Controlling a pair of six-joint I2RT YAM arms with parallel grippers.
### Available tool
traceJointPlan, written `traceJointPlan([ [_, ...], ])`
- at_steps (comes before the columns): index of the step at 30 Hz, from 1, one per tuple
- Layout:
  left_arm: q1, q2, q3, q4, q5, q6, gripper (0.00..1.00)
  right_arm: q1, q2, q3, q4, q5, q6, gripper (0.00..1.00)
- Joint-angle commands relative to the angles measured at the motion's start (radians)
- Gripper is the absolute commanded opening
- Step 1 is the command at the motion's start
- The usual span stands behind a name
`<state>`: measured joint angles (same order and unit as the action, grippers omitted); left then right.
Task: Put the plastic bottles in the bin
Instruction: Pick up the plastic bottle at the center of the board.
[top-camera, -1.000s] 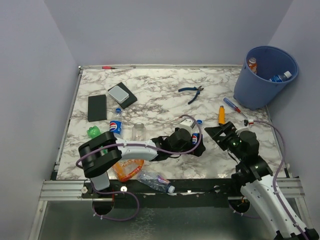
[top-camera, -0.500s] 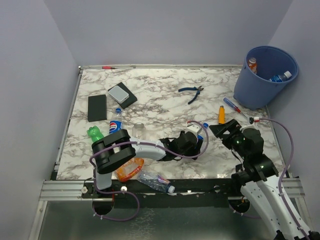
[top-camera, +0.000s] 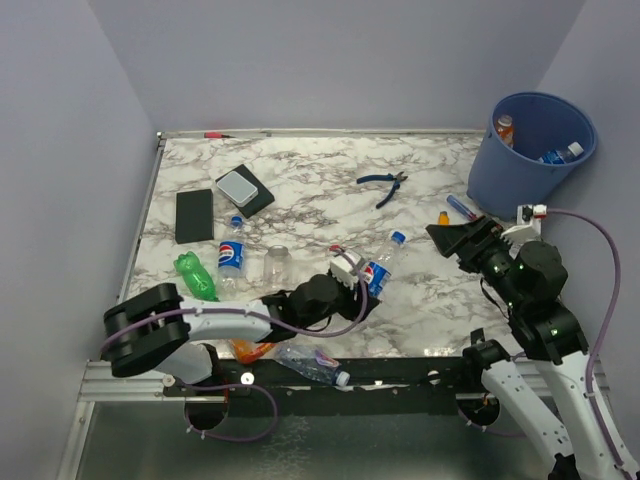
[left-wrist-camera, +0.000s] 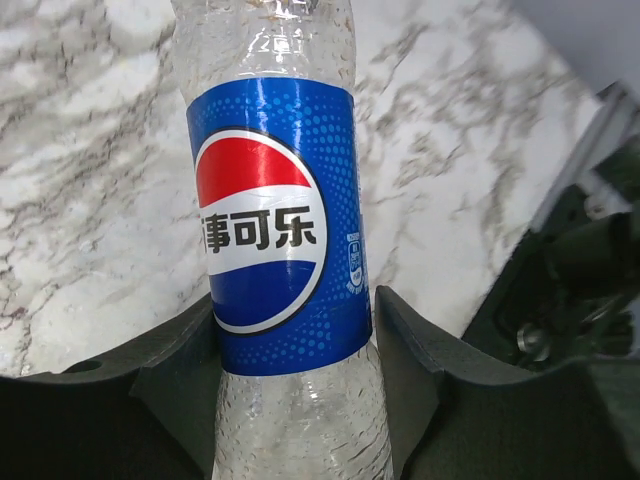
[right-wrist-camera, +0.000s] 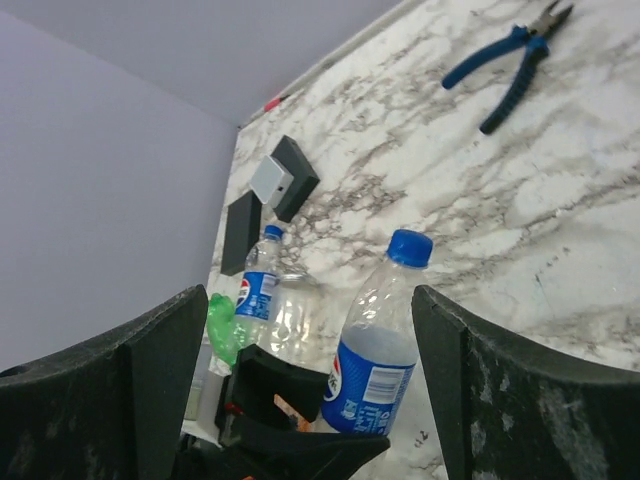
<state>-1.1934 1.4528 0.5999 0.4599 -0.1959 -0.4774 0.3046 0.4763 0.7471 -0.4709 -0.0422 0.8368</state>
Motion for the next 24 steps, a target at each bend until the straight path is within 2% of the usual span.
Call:
traceJointPlan([
  [1,-0.004,-0.144,-0.128,0.296,0.045,0.023,0.34,0.004,0.062,0.056,0.026,-0.137,-0.111,0.87],
  [5,-0.006,-0.207,-0.192,0.383,0.098,0.031,0.34,0.004,0.15,0.059,0.084,-0.285,-0.101,0.86],
  [8,-0.006,-0.245,-0.218,0.432,0.148,0.052,0.34,0.004,0.173,0.043,0.188,-0.378,-0.05,0.86],
  [16,-0.009,-0.295,-0.215,0.451,0.191,0.094,0.33,0.004,0.231,-0.006,0.355,-0.431,0.037,0.82],
  [22,-0.014,-0.29,-0.206,0.453,0.195,0.116,0.33,0.007,0.299,-0.024,0.407,-0.491,0.073,0.73],
  [24,-0.016,-0.285,-0.199,0.453,0.195,0.12,0.33,0.012,0.304,-0.033,0.422,-0.492,0.076,0.66],
])
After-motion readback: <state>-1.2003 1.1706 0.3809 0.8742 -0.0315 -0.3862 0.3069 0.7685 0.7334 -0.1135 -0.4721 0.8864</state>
